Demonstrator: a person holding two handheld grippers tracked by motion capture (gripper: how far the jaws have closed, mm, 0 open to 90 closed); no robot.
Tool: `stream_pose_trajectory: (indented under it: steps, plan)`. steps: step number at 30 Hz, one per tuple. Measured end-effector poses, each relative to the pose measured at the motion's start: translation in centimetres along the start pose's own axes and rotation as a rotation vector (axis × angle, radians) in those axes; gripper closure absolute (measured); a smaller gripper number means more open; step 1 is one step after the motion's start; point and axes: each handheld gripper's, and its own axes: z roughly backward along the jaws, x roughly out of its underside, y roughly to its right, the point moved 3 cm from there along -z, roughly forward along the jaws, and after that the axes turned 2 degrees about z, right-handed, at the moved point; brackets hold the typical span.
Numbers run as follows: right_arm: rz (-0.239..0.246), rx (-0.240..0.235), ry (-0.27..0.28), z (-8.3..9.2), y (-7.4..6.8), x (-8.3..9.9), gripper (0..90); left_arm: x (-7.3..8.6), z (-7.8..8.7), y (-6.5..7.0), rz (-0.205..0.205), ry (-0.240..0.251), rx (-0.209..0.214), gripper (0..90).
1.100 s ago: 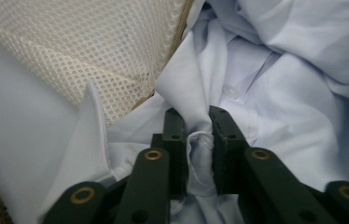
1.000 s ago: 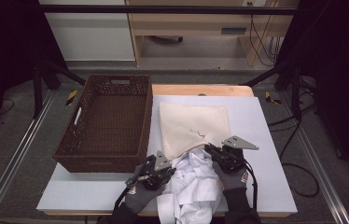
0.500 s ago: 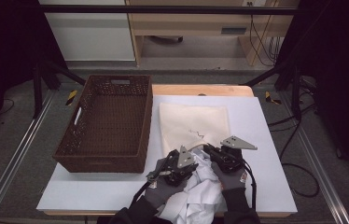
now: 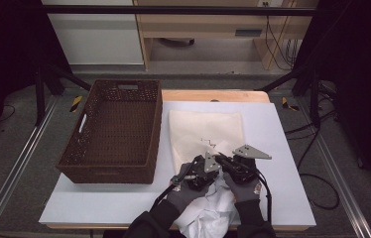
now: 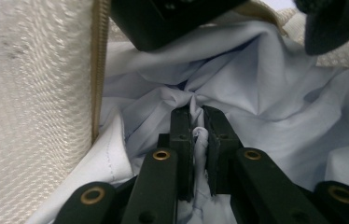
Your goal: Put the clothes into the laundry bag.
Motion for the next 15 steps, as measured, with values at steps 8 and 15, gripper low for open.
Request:
stream_pose_trajectory:
  steps: [8,15]
  plan:
    - [-0.01,-0.002,0.008,0.1,0.2,0.0,87.8,-0.3,3.6,0.8,0.023,0.083,0.044,54.1]
    - [-0.008,0.0,0.007,0.2,0.3,0.0,87.8,0.0,9.6,-0.7,0.049,0.156,-0.022,43.2]
